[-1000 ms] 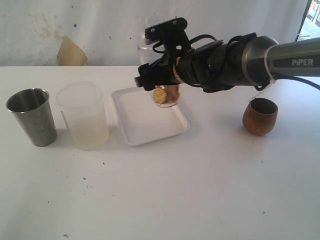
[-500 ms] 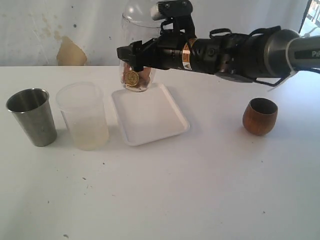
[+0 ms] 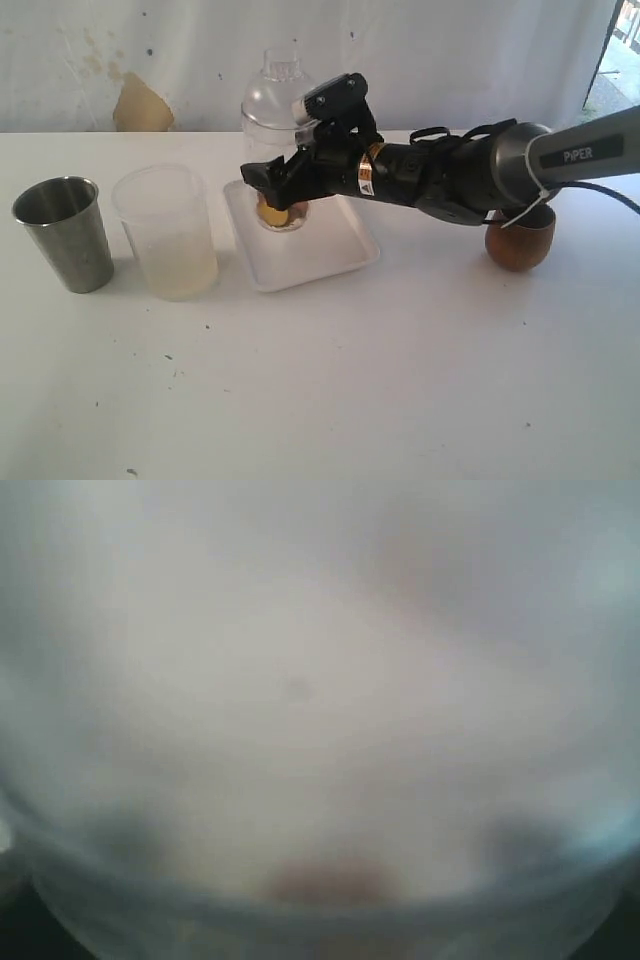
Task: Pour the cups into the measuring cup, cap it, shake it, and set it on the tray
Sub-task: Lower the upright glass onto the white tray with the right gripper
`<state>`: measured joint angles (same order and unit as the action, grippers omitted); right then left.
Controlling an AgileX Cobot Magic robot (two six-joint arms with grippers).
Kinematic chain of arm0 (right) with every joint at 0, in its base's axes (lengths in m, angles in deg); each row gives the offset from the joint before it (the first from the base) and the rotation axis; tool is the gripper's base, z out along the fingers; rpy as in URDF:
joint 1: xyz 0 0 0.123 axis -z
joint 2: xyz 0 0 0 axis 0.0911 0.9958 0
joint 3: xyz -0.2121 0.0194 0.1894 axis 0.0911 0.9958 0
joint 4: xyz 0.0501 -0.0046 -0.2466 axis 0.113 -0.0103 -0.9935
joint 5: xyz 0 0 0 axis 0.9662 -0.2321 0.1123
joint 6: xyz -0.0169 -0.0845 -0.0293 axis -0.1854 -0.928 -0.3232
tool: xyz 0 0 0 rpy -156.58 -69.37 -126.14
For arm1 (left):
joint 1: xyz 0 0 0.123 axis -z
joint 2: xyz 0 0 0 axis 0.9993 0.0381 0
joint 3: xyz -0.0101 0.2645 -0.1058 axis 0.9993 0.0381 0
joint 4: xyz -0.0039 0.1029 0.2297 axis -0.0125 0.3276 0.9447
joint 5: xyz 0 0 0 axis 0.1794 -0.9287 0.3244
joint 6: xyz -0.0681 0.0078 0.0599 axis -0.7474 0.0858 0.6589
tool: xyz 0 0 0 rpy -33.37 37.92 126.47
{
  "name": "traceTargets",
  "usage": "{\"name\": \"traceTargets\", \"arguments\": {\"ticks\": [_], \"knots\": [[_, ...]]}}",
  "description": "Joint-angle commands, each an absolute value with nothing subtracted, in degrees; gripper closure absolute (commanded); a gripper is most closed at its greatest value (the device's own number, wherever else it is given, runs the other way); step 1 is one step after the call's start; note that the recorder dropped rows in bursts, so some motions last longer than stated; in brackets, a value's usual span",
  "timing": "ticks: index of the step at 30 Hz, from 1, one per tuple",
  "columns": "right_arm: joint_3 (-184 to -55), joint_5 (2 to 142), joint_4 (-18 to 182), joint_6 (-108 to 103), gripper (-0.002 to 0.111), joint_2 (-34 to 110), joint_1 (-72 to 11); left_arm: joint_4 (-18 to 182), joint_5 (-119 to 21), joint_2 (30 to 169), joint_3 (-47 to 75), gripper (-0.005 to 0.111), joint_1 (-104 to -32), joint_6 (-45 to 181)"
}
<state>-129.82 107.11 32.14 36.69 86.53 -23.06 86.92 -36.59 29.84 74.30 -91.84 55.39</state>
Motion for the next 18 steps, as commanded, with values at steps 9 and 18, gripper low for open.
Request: {"name": "traceTargets", "arguments": {"ticks": [9,18], "knots": [[-130.0,107.0,34.1,26.4,0.108,89.8,-22.9,86.9,-37.1,29.6,74.6,0.106,-91.7,55.2],[-130.0,105.1,35.4,26.4,0.083,91.0,-22.9,86.9,-37.1,29.6,74.6,0.106,-91.7,55.2]]}}
